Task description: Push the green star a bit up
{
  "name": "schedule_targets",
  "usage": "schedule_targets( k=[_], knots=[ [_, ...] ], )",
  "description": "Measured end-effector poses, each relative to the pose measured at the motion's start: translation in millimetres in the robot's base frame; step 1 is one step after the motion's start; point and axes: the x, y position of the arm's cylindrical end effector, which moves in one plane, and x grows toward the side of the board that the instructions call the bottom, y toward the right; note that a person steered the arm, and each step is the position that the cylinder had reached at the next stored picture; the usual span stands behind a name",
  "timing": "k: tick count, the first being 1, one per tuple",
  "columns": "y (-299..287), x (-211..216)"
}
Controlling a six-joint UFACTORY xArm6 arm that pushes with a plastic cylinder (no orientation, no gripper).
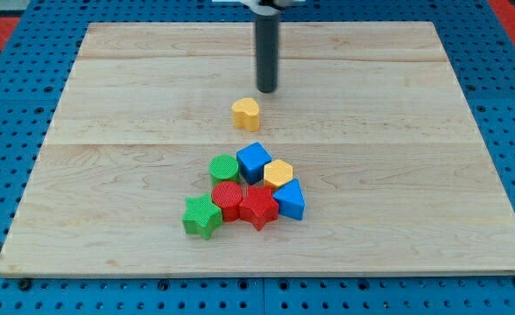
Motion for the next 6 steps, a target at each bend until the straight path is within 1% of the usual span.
schedule_targets(
  k=[1,2,3,4,5,6],
  knots=[
    [61,44],
    [71,152],
    [41,233],
    [5,261],
    [-54,234],
    [-91,212]
  ],
)
